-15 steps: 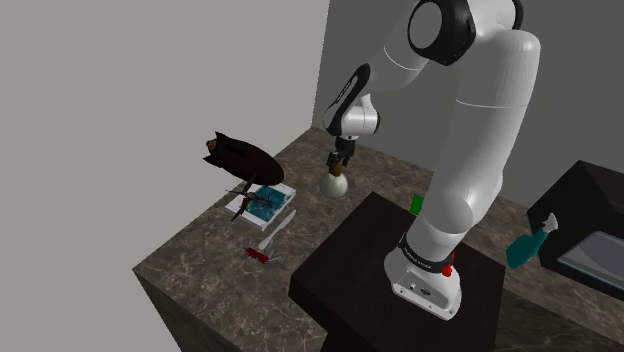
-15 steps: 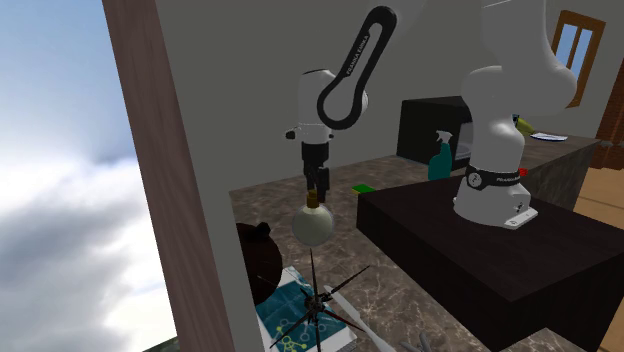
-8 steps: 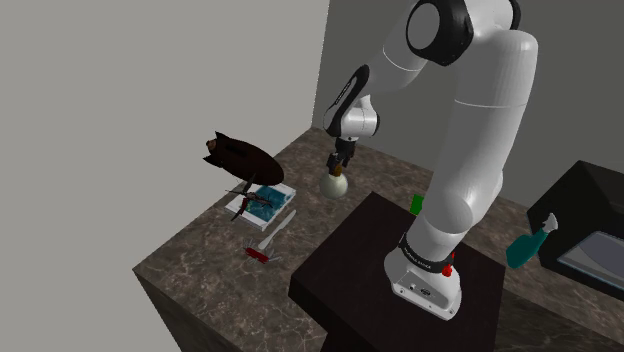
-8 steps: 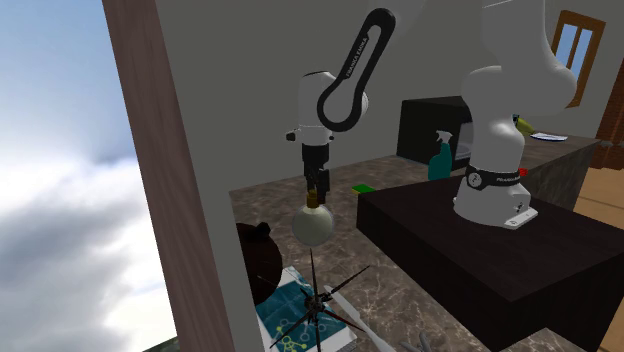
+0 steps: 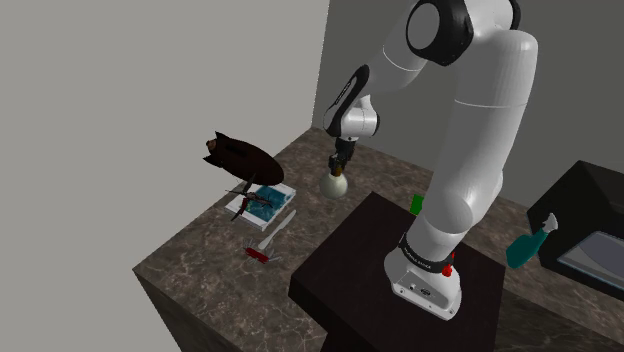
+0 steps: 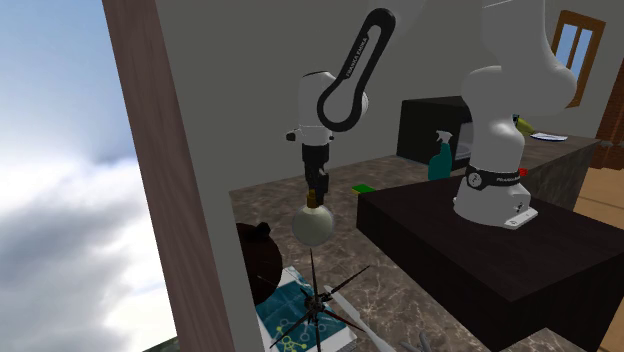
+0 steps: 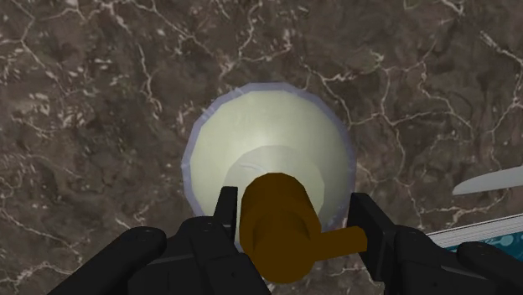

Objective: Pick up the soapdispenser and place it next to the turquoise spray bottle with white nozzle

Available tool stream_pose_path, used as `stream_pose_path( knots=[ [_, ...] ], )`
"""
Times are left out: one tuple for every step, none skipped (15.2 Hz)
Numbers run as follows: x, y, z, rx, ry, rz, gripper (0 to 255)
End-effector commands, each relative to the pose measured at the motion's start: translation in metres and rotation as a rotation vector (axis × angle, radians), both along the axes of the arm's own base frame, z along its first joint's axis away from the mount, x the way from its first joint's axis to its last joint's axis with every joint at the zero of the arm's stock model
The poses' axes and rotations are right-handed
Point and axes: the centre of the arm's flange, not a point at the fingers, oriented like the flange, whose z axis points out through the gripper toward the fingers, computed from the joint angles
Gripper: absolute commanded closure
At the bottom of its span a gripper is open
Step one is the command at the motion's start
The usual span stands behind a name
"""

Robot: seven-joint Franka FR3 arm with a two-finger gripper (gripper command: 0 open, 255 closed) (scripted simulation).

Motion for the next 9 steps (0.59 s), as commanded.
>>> stream_pose_path(
  knots=[
    [0.0, 0.0, 0.0, 0.0, 0.0, 0.0, 255],
    [0.0, 0.0, 0.0, 0.0, 0.0, 0.0, 255],
    [0.0, 0.0, 0.005, 0.0, 0.0, 0.0, 255],
    [0.0, 0.0, 0.011, 0.0, 0.0, 0.0, 255],
    [0.0, 0.0, 0.016, 0.0, 0.0, 0.0, 255],
    [0.0, 0.0, 0.021, 0.0, 0.0, 0.0, 255],
    [0.0, 0.0, 0.026, 0.0, 0.0, 0.0, 255],
    [0.0, 0.0, 0.032, 0.0, 0.0, 0.0, 255],
    [0.0, 0.0, 0.037, 0.0, 0.0, 0.0, 255]
  ],
)
